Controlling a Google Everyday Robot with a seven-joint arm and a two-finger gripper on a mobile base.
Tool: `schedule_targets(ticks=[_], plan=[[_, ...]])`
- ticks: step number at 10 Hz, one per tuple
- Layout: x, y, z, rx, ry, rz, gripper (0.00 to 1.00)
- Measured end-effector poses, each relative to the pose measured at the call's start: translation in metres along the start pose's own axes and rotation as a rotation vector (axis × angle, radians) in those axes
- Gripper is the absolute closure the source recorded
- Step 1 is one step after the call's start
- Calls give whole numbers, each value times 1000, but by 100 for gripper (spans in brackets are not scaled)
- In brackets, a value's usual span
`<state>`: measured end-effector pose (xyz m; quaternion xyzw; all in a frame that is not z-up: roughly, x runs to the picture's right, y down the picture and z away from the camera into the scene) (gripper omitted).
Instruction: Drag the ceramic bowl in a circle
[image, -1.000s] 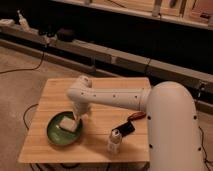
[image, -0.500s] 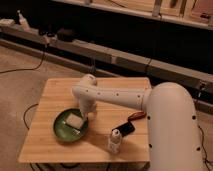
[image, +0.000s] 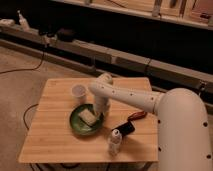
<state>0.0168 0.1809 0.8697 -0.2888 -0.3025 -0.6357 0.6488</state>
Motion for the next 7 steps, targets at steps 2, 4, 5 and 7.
schedule_targets(ticks=[2, 4, 5, 7], plan=[[-10, 44, -1, -10, -45, 172, 88], [-11, 88, -15, -21, -51, 321, 88], [-9, 102, -20, -31, -52, 367, 88], [0, 124, -30, -41, -55, 446, 88]])
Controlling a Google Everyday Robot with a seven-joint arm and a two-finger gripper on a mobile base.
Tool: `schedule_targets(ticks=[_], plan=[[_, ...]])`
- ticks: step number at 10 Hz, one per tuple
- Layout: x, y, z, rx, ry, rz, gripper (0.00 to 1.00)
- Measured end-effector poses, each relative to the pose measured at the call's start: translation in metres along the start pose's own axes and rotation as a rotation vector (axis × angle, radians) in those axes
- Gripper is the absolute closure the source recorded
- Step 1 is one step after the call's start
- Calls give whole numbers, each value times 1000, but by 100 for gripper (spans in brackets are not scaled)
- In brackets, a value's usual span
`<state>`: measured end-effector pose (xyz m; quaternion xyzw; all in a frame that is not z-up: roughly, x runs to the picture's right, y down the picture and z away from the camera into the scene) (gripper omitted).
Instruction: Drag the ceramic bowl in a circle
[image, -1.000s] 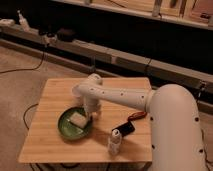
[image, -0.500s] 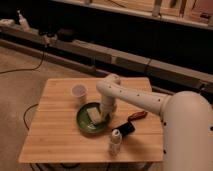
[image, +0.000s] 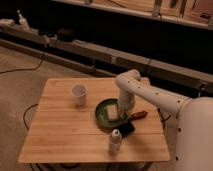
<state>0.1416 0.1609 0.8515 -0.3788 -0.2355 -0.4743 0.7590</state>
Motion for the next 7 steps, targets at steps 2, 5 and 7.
schedule_targets(ticks=[2, 5, 7], plan=[[24, -4, -6, -9, 11, 48, 88], [59, -29, -16, -22, 34, 84, 88], [67, -65, -32, -12, 62, 36, 88]])
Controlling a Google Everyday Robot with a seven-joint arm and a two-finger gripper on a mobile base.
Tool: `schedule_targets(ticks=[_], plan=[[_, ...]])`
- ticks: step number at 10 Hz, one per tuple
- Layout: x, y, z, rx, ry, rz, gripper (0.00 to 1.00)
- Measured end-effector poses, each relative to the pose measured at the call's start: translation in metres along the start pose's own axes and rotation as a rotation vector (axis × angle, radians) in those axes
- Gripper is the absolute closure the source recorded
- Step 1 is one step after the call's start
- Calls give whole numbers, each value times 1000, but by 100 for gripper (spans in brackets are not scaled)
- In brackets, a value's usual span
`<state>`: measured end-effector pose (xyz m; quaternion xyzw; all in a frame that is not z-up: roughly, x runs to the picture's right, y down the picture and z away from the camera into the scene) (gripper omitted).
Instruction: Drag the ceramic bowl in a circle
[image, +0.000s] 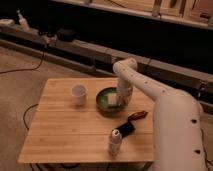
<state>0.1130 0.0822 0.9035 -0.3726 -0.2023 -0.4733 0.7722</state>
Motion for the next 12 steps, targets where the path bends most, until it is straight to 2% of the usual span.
schedule_targets(ticks=[2, 3, 5, 6, 8, 9, 12], plan=[[-13, -39, -11, 17, 20, -95, 88], [-29, -60, -15, 22, 27, -168, 88], [-83, -95, -6, 18, 19, -336, 88], [-100, -99, 0, 12, 14, -383, 88], [-127, -97, 13, 5, -10, -440, 88], [-136, -86, 21, -1, -29, -450, 88], [-146, -36, 38, 12, -72, -399, 88]])
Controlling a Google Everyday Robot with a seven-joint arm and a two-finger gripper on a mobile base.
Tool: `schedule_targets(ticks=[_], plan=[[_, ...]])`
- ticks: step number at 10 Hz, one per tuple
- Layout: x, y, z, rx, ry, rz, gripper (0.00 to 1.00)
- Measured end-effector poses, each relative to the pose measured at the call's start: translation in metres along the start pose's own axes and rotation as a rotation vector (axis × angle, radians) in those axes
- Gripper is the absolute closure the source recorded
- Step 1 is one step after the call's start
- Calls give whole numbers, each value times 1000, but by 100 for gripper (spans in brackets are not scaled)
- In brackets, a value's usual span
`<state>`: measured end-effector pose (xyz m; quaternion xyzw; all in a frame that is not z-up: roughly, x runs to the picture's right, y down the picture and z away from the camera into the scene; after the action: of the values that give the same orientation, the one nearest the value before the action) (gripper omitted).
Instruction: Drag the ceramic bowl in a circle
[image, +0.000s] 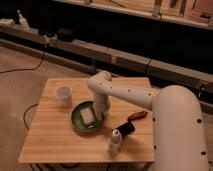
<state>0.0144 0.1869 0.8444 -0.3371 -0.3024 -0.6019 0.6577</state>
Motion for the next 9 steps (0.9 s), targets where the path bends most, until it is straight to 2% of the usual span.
schedule_targets(ticks=[2, 4, 6, 8, 9], plan=[[-12, 40, 7, 11, -10, 66, 88], [-13, 76, 11, 46, -15, 188, 88], [7, 109, 2, 84, 19, 337, 88], [38, 137, -23, 105, 70, 483, 88], [49, 143, -33, 108, 90, 519, 88]])
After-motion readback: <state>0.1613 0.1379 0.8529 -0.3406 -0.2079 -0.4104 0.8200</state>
